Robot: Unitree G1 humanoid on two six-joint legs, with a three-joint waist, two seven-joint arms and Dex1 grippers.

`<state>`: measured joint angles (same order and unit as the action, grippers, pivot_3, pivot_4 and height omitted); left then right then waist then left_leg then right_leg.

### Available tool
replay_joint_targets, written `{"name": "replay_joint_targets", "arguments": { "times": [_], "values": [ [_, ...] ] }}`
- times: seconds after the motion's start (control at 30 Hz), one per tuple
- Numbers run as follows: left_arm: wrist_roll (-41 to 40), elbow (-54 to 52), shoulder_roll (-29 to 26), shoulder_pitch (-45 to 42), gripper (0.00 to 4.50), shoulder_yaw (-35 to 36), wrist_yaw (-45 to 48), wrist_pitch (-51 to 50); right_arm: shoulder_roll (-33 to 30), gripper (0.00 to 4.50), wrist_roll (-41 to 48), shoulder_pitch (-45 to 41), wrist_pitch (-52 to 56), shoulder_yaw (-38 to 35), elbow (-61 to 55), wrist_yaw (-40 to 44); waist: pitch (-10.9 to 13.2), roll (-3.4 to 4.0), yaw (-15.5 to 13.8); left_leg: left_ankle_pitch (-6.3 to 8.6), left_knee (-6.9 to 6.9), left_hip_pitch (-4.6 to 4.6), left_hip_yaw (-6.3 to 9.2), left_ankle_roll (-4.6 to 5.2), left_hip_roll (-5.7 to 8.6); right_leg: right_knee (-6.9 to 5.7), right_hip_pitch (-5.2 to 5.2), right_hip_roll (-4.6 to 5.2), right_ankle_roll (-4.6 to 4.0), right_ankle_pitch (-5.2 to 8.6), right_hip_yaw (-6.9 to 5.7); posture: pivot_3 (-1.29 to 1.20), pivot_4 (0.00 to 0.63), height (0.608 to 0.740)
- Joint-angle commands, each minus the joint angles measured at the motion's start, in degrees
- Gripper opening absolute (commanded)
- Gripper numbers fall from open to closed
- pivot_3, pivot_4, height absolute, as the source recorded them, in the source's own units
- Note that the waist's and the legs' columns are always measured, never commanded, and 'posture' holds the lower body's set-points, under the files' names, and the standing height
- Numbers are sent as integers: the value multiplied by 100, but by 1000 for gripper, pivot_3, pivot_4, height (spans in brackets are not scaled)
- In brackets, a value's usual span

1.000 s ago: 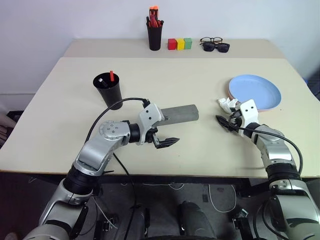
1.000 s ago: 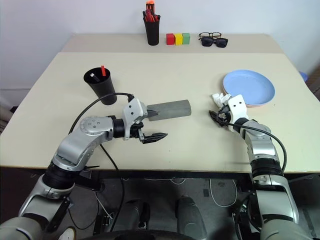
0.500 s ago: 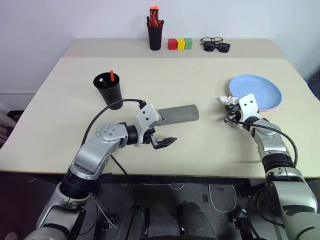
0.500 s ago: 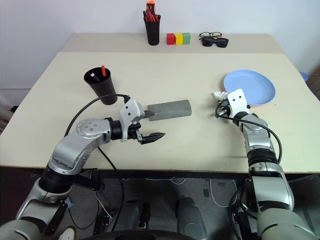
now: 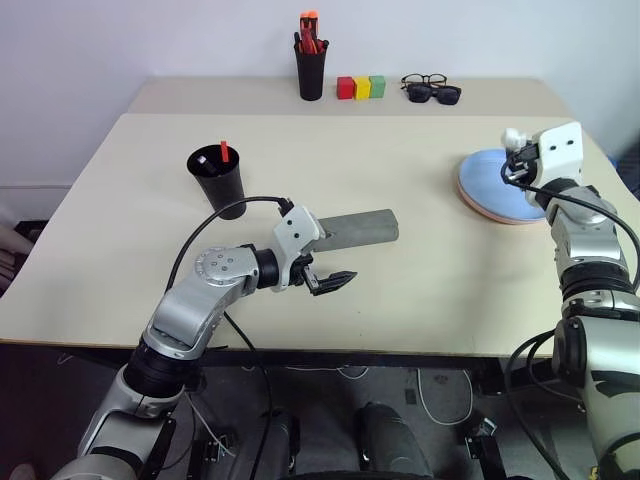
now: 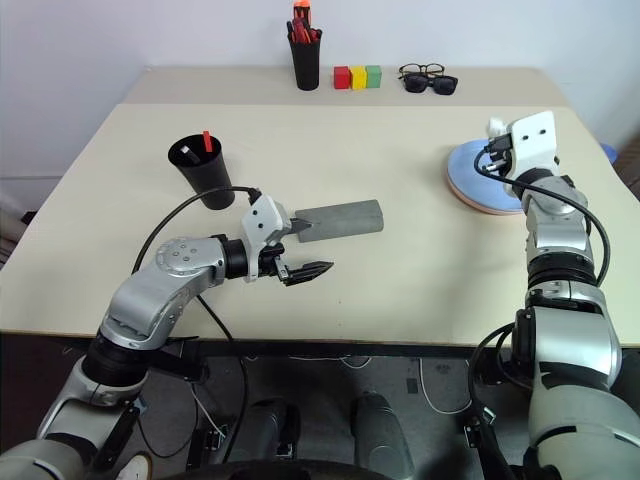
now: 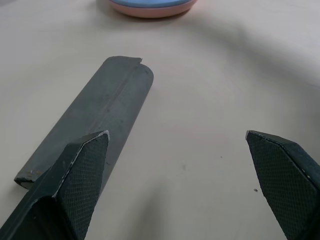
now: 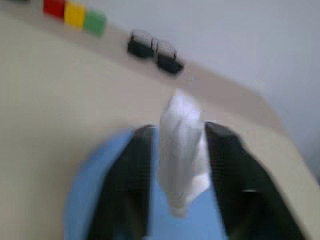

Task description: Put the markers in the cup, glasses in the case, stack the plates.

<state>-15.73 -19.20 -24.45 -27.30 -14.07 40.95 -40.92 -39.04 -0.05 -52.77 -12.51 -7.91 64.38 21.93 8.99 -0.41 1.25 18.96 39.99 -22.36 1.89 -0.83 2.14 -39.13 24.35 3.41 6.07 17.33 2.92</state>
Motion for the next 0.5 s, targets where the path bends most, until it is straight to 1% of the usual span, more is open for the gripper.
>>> {"name": "replay_joint_targets", "arguments": {
  "times": [0.03, 0.07, 0.17, 0.2, 0.23, 0.27, 0.33, 0.37, 0.43, 0.5],
  "values": [
    [40, -176, 53, 211, 4500, 419, -336, 344, -168, 3379, -133, -326, -300, 12, 286, -80, 1, 1, 18, 0, 0, 0, -1, 0, 0, 0, 0, 0, 0, 0, 0, 0, 150, 740],
    [21, -148, 220, 290, 4500, 600, -527, 581, -180, 3855, -127, -349, -336, -4, 325, -96, 1, 1, 32, 0, -1, 0, -2, 0, 0, 0, 1, 0, 0, 0, 1, 0, 150, 740],
    [433, 40, 719, 526, 4500, 1027, -1397, 1867, -209, 3855, -8, -259, -621, -136, 246, -33, 2, -1, 69, 0, 2, -1, -2, 0, -1, 1, 1, 1, 0, 0, 0, 0, 150, 740],
    [531, 121, 826, 571, 4500, 1108, -1555, 2199, -219, 3855, 15, -215, -747, -169, 205, -39, 2, -1, 74, 0, 3, -2, -2, 0, -1, 1, 1, 1, 0, 0, 0, 0, 150, 740],
    [649, 217, 910, 588, 4500, 1136, -1700, 2477, -234, 3855, 88, -163, -811, -237, 174, 30, 2, -1, 74, 0, 3, -1, -1, -1, -1, 1, 1, 1, 0, 0, 0, 0, 150, 740],
    [644, 286, 934, 608, 4500, 1189, -1741, 2499, -248, 3855, 219, -59, -851, -337, 56, 178, 2, -1, 76, 0, 2, -1, -1, -1, -1, 1, 1, 1, 0, 0, 0, 0, 150, 740],
    [476, 383, 769, 782, 4500, 1366, -1526, 2534, -247, 3855, 848, 531, -457, -596, -851, 1134, 1, 0, 69, 0, -1, -2, 0, -1, -1, 2, 0, 1, 0, 0, 0, 0, 150, 740],
    [271, 399, 616, 914, 4500, 1481, -1288, 2437, -231, 3855, 1194, 1047, -88, -713, -1648, 1465, 1, -1, 63, 0, -2, -2, 2, 0, -2, 3, -2, 1, 0, 0, 0, 0, 150, 740],
    [15, 459, 443, 1130, 4500, 1589, -999, 2308, -227, 3855, 1687, 1931, 571, -882, -2907, 1836, 1, 0, 43, 1, -5, -5, 9, 2, -3, 5, -2, 1, 0, 0, -5, 0, 150, 740],
    [-434, 470, 241, 1512, 4500, 1741, -384, 2449, -286, 3855, 1997, 3022, 1022, -1037, -4189, 2033, 1, 1, -23, 2, -4, -5, 8, 3, -3, 3, -1, 5, 0, 0, -6, 0, 150, 740]
  ]
}}
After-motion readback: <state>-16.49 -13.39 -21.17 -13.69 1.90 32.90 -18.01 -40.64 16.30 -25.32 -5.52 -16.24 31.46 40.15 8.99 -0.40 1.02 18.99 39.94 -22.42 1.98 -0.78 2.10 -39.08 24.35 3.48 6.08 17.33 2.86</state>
